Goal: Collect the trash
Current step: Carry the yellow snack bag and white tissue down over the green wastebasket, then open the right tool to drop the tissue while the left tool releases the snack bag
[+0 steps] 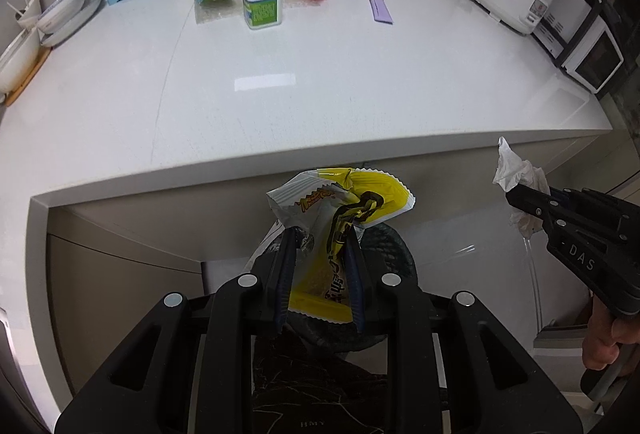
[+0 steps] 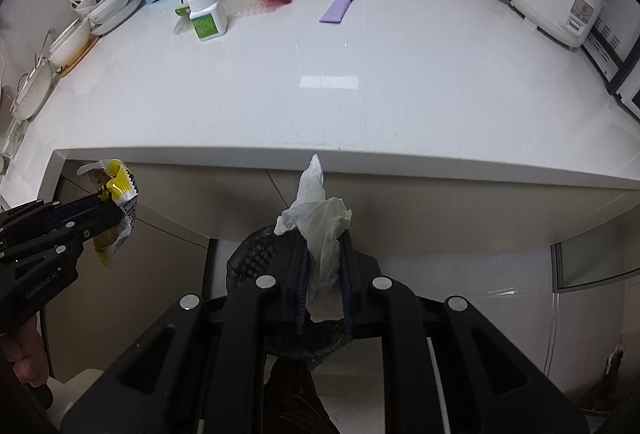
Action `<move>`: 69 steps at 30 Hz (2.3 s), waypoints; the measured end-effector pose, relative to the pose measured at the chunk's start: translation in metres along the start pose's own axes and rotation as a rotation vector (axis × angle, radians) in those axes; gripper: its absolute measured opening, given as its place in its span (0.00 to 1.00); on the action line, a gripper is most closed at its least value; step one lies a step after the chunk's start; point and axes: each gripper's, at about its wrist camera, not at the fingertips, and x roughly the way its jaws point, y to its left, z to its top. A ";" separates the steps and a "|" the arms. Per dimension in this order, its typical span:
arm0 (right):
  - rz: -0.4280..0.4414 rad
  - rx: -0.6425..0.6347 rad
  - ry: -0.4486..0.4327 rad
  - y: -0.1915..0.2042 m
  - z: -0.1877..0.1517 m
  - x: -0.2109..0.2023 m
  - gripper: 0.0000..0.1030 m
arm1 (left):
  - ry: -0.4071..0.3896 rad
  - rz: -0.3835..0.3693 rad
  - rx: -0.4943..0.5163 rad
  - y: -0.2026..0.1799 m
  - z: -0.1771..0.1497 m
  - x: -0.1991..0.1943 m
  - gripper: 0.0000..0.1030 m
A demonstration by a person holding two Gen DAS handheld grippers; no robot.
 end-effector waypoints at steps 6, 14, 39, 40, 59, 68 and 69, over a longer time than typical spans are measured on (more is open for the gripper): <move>-0.001 -0.005 0.029 -0.001 -0.015 0.019 0.13 | 0.009 -0.017 -0.003 0.001 -0.013 0.018 0.22; 0.010 -0.010 0.060 0.000 -0.027 0.048 0.13 | 0.025 -0.053 -0.013 0.001 -0.030 0.046 0.22; 0.059 -0.107 0.174 0.030 -0.071 0.148 0.13 | 0.100 -0.023 -0.038 0.026 -0.062 0.114 0.22; 0.061 -0.106 0.180 0.030 -0.072 0.151 0.14 | 0.102 -0.023 -0.038 0.025 -0.062 0.115 0.22; 0.113 -0.063 0.182 0.029 -0.067 0.157 0.58 | 0.127 -0.018 -0.046 0.026 -0.058 0.111 0.22; 0.073 -0.006 0.131 0.015 -0.067 0.142 0.91 | 0.145 -0.028 -0.016 0.018 -0.057 0.119 0.22; 0.063 0.001 0.127 0.012 -0.067 0.140 0.91 | 0.145 -0.034 -0.009 0.015 -0.056 0.120 0.22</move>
